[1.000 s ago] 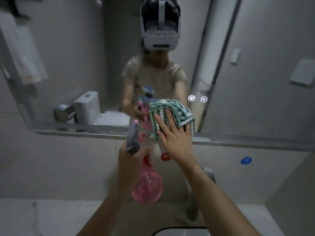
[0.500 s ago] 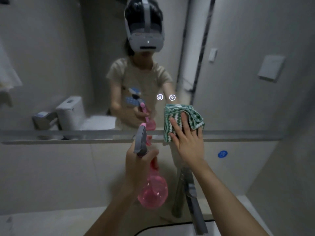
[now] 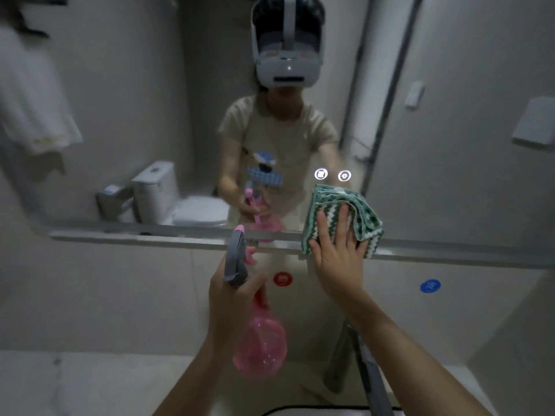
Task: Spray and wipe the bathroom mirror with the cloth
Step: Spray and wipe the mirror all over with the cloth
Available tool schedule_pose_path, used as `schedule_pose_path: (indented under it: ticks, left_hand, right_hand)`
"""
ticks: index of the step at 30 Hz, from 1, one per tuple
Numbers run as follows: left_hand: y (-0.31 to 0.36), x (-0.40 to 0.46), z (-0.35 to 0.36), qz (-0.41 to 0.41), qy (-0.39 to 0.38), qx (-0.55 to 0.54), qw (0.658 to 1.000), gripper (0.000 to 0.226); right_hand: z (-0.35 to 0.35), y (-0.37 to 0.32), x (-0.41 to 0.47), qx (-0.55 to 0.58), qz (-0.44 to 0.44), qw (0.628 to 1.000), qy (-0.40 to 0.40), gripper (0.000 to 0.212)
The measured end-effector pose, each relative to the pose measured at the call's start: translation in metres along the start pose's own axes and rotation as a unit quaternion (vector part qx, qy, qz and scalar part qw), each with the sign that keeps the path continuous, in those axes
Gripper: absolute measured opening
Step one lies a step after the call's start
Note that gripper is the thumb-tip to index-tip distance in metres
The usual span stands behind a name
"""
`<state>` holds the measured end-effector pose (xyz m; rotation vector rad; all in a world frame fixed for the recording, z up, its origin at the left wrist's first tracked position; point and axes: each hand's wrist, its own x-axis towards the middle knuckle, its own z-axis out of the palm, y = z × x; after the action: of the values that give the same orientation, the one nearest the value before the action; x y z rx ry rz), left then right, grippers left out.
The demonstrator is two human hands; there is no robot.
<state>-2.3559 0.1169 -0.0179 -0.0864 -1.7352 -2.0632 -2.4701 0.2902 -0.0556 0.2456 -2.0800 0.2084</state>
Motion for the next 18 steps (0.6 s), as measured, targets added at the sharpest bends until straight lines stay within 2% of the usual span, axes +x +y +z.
schedule_pose_path:
  ticks: [3,6,9,11,13,16,18]
  left_hand:
    - [0.003,0.003,-0.024,0.000,0.025,-0.021,0.999,0.050]
    - [0.007,0.007,-0.051,-0.010,0.032,-0.031,0.999,0.048]
    - [0.013,0.015,-0.082,-0.012,0.049,-0.032,0.998,0.064]
    - [0.019,0.021,-0.105,-0.012,0.052,-0.033,0.998,0.074]
    - [0.026,0.027,-0.127,-0.015,0.057,-0.035,0.998,0.073]
    - [0.028,0.037,-0.164,-0.007,0.071,-0.040,0.997,0.060]
    - [0.026,0.046,-0.192,-0.011,0.064,-0.044,0.997,0.068]
  right_hand:
    - [0.008,-0.042,0.004,-0.021,-0.040,0.999,0.001,0.060]
    - [0.017,-0.078,0.009,-0.003,-0.015,1.000,-0.011,0.055]
    - [0.025,-0.108,0.011,0.009,-0.021,1.000,-0.011,0.066]
    - [0.032,-0.133,0.013,0.017,-0.034,0.999,-0.004,0.066]
    - [0.041,-0.161,0.016,0.042,-0.025,0.999,0.001,0.062]
    - [0.054,-0.206,0.017,0.037,-0.023,0.999,0.014,0.067]
    - [0.064,-0.234,0.018,0.024,-0.030,0.999,0.023,0.068]
